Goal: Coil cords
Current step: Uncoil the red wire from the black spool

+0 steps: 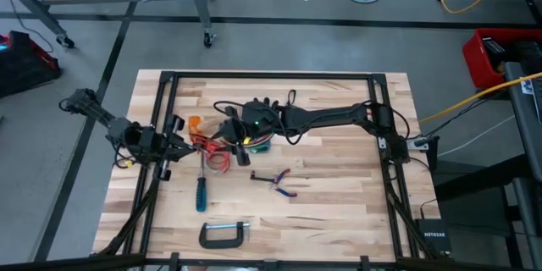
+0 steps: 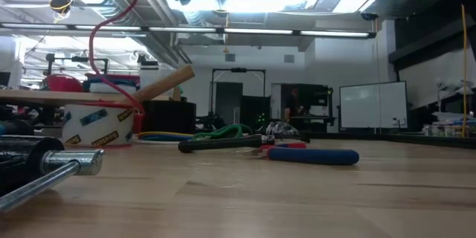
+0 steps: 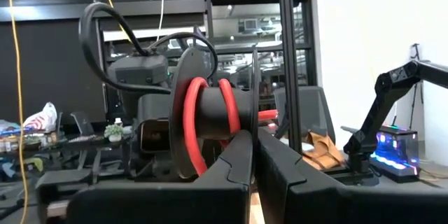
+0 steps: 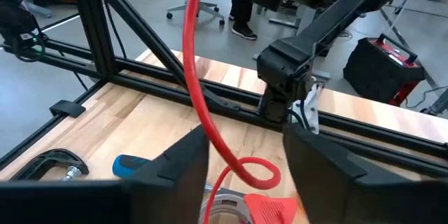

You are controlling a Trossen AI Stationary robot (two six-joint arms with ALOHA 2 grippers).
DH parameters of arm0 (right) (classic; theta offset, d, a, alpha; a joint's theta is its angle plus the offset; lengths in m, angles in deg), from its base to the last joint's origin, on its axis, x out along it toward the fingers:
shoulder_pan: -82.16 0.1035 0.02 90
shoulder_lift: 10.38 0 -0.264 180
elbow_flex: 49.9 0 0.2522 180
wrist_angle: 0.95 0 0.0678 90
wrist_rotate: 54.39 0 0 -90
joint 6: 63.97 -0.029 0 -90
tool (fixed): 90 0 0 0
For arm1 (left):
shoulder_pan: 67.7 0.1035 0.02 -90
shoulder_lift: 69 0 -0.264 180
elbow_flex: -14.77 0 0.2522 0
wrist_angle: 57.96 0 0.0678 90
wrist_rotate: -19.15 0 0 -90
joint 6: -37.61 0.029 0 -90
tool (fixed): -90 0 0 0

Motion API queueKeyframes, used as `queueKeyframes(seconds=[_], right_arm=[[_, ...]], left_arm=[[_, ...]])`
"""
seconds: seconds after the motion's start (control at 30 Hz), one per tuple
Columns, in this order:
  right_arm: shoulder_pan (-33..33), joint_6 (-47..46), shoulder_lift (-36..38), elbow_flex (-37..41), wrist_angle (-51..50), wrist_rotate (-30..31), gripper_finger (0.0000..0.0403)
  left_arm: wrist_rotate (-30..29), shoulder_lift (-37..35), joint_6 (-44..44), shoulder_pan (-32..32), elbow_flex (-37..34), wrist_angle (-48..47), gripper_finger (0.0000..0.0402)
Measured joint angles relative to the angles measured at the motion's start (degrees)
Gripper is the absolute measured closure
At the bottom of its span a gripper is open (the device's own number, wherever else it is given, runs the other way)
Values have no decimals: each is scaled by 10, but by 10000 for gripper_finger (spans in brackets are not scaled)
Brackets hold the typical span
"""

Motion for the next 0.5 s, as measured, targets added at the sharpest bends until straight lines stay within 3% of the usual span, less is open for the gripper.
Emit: queueKeyframes(seconds=[0.13,0.3,0.5], right_arm=[[0,0,-1,0,-3,3,272],[-12,6,-1,0,0,28,378],[-38,14,-1,0,26,58,379]], left_arm=[[10,12,-17,0,0,3,401],[31,23,-53,0,0,4,401],[51,42,-96,0,0,-2,401]])
